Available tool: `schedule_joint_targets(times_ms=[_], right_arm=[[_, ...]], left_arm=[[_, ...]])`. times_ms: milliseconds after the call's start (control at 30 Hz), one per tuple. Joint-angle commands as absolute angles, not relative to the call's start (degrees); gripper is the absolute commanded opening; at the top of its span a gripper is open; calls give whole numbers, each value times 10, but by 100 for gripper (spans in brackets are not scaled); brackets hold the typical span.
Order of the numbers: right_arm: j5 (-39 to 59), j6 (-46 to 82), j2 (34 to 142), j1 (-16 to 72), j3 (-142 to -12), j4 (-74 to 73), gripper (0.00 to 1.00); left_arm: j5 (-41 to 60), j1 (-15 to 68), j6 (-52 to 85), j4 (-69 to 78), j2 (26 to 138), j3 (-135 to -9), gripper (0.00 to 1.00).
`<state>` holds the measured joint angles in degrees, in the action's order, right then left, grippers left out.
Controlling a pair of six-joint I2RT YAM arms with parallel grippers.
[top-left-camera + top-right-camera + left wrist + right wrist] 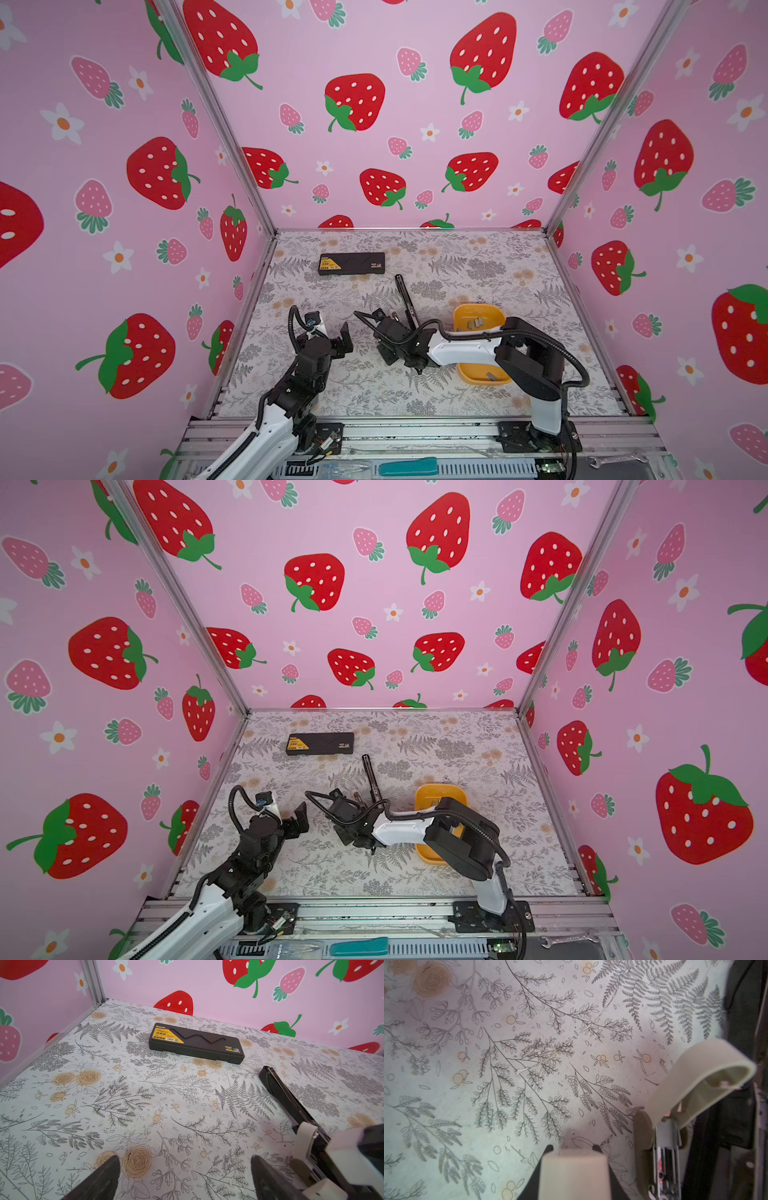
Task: Load the staples into the stapler
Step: 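Lower the mini stapler with the right gripper beside the black stapler and release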
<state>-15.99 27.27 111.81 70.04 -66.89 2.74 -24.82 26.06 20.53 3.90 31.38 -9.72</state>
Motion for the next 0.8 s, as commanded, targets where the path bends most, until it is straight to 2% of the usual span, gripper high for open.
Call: schedule_joint_targets(times_ms=[0,133,333,367,567,767], right_arm=[[-160,286,1124,696,-683,38,26],[-165,289,1123,696,-681,36,39],[-169,292,1104,696,-667,27,51],[-169,292,1100,696,-665,25,56],[-177,284,1049,696,-637,7,71],[-225,253,923,695,-576,-13,73]], left_arm=[[-243,253,204,60,298,-98,99],[-241,251,202,43,278,-102,99],[-232,250,205,5,246,-116,99],[-229,250,206,-1,242,-119,99],[-213,250,208,-31,228,-139,99],[-173,250,263,17,240,-138,99]])
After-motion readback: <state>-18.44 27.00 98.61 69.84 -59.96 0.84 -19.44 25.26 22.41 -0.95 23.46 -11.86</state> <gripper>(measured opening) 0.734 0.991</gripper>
